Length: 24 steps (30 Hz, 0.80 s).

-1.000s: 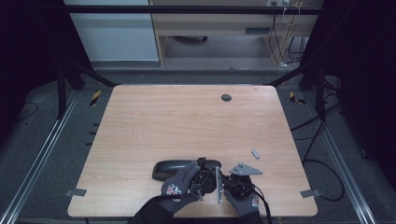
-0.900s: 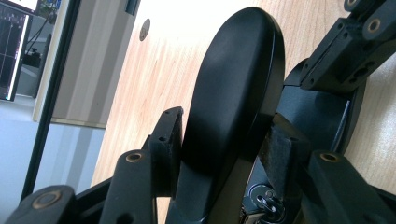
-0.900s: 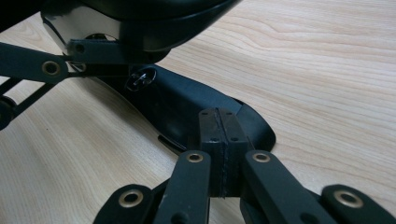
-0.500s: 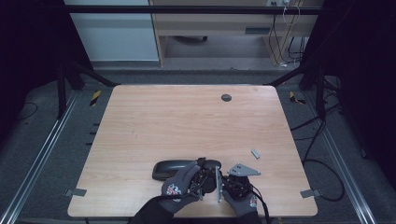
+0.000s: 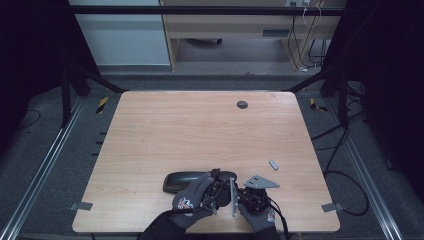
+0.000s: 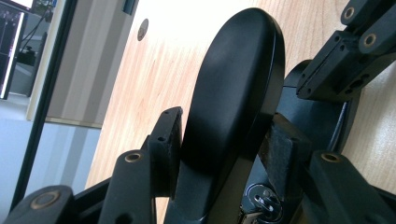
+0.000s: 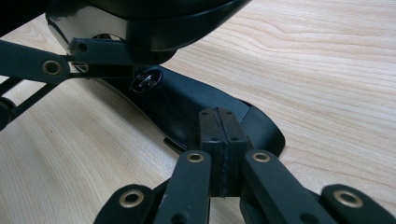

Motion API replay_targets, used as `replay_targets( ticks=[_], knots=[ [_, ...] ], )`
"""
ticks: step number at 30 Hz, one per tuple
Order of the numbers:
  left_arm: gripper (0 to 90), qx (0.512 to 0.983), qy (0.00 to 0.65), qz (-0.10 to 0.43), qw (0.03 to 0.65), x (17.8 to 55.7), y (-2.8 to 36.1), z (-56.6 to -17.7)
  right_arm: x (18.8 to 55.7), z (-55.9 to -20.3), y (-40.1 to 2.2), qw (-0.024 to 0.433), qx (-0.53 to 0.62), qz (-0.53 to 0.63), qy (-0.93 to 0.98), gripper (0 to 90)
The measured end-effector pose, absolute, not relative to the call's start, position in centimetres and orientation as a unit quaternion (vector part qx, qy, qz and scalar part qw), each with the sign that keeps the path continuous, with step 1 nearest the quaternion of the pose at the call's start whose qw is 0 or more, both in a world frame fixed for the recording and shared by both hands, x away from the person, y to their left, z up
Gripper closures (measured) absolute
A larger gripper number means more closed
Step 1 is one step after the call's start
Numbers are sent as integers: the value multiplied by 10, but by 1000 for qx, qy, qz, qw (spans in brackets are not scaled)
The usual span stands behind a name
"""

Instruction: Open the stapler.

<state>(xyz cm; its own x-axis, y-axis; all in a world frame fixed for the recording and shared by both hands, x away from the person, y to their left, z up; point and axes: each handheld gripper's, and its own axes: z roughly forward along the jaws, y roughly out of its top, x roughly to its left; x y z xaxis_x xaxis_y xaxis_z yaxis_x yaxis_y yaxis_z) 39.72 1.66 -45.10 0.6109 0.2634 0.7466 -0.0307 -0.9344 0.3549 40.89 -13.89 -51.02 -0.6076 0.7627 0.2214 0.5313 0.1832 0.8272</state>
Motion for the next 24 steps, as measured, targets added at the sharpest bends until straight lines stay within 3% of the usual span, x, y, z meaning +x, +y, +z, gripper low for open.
replay_targets(
  ticks=[24],
  knots=[
    [514,879,70,435,181,395,19,-451,408,-510,-139,121,426,477,760,900]
  ],
)
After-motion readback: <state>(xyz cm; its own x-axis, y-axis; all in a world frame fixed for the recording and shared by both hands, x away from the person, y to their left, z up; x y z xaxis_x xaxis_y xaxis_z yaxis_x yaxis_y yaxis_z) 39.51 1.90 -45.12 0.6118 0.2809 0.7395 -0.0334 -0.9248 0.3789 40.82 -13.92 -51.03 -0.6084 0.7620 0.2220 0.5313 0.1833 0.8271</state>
